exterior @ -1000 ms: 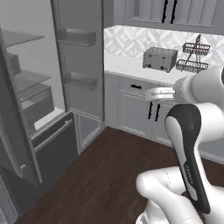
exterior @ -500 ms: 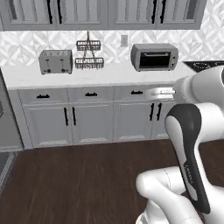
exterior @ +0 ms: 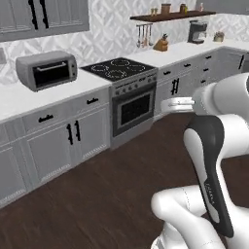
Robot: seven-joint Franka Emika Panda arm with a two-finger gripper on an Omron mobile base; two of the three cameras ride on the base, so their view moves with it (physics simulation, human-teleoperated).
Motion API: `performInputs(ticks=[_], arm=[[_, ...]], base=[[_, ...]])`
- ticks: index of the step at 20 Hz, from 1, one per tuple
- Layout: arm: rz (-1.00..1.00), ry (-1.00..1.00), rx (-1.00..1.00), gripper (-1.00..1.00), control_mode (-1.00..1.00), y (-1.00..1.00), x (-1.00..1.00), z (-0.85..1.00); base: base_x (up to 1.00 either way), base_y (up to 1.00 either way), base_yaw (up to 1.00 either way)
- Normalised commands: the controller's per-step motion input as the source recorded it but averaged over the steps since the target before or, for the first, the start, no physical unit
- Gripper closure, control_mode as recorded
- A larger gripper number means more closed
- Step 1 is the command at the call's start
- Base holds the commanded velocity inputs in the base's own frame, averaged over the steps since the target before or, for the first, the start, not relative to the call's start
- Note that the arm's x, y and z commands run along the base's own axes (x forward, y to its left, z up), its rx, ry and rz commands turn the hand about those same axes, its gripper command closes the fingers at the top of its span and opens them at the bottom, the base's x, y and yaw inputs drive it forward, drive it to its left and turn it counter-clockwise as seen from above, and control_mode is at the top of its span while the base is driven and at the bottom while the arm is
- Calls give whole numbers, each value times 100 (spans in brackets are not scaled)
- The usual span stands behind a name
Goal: Take the strawberry from the fridge and place it on top of the pancake, located on the dining counter.
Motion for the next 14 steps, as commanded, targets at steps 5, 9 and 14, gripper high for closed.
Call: performInputs(ticks=[5,9,14], arm=[[0,0,0,100,100,0,0,0],[0,0,0,100,100,0,0,0],[0,0,0,100,100,0,0,0]], base=[[-2,0,-100],[0,0,-100],[0,0,-99]])
